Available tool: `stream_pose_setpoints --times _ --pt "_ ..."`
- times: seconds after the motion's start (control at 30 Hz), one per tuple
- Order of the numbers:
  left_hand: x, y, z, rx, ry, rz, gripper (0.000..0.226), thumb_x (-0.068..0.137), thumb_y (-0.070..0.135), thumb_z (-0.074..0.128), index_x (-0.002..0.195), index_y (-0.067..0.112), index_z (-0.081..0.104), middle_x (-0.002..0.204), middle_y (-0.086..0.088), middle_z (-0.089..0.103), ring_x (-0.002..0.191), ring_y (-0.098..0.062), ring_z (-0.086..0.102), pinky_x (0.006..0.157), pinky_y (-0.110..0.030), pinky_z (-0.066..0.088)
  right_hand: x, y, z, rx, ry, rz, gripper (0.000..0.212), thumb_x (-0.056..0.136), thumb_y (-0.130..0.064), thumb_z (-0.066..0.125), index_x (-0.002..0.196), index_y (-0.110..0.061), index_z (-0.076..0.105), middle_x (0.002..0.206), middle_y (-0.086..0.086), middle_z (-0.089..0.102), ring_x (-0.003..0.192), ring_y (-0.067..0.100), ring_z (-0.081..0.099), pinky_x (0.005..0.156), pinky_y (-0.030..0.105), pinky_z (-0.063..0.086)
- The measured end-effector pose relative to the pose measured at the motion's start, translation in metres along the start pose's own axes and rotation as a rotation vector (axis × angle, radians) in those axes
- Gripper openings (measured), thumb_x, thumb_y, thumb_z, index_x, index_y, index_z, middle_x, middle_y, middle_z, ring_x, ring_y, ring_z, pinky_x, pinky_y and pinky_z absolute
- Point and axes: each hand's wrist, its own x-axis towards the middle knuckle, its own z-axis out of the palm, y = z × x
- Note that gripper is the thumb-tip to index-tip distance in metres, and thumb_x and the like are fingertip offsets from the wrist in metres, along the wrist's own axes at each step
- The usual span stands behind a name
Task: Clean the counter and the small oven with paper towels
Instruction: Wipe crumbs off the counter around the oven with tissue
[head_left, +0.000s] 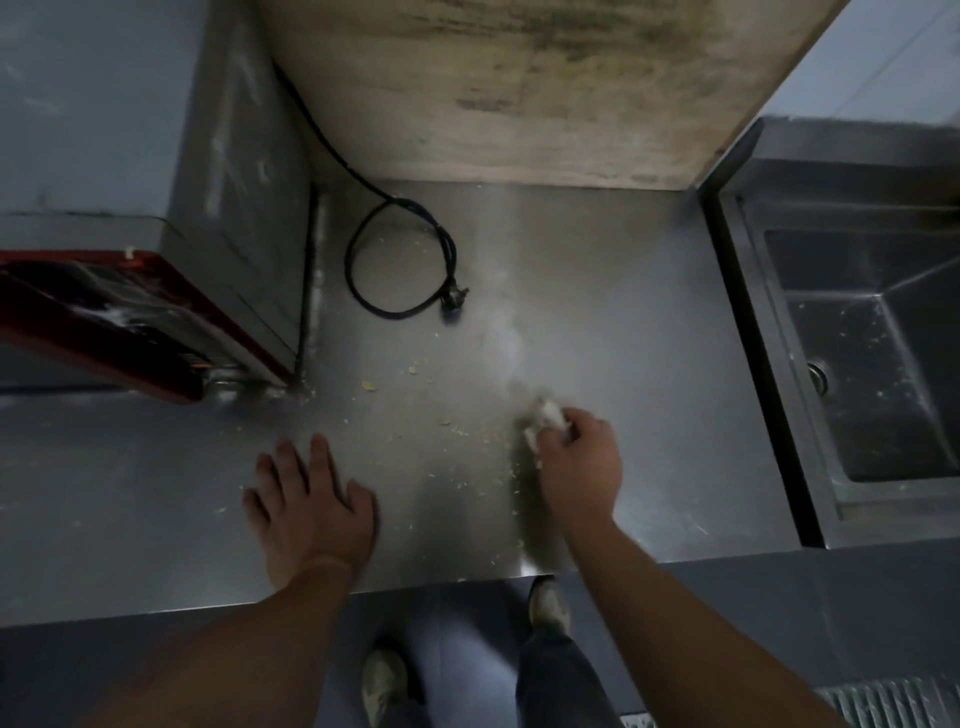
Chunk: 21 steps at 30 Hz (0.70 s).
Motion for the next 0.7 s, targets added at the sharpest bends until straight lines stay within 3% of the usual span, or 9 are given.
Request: stream_pose_setpoints --times 0.13,0.23,0.37,0.47,0.7 --pt "0.002 0.000 0.000 -0.009 -0.003 -0.001 0.081 0.082 0.054 0.025 0.158 0.027 0.023 0.167 -0.010 0.014 0.153 -0.033 0.005 0.122 -0.050 0.004 0.057 -0.003 -0.008 -0.072 0.060 0.017 0.036 0.083 -0.032 0.057 0.113 -0.018 0.070 0.103 0.012 0.067 0.083 0.031 0.065 0.075 0.034 0.053" --pt "0.004 0.000 -0.001 -0.011 -0.004 0.009 0.082 0.081 0.055 0.024 0.158 0.027 0.025 0.167 -0.011 0.016 0.152 -0.034 0.007 0.122 -0.050 0.005 0.083 -0.013 -0.001 -0.187 0.006 -0.006 0.032 0.087 -0.029 0.060 0.115 -0.017 0.070 0.109 0.017 0.064 0.091 0.038 0.064 0.079 0.037 0.051" --pt "0.004 -0.001 0.000 -0.007 0.001 0.018 0.082 0.080 0.055 0.028 0.157 0.025 0.031 0.165 -0.012 0.022 0.151 -0.036 0.013 0.120 -0.051 0.008 0.086 -0.046 0.023 -0.245 -0.067 -0.071 0.032 0.093 -0.028 0.052 0.120 -0.018 0.065 0.115 0.014 0.057 0.090 0.038 0.063 0.081 0.037 0.049" --pt "0.005 -0.001 0.001 0.010 -0.004 0.022 0.081 0.080 0.054 0.030 0.156 0.025 0.033 0.164 -0.013 0.023 0.151 -0.037 0.015 0.120 -0.054 0.011 0.069 -0.077 0.052 -0.283 -0.157 -0.240 0.034 0.096 -0.027 0.047 0.125 -0.019 0.062 0.116 0.011 0.052 0.091 0.032 0.062 0.080 0.034 0.048" --pt "0.006 -0.004 0.006 0.029 0.013 0.046 0.080 0.082 0.055 0.037 0.155 0.023 0.036 0.163 -0.014 0.025 0.150 -0.037 0.019 0.118 -0.055 0.014 0.029 -0.130 0.106 -0.273 -0.406 -0.441 0.037 0.094 -0.027 0.050 0.129 -0.020 0.060 0.120 0.006 0.047 0.094 0.029 0.061 0.083 0.032 0.048"
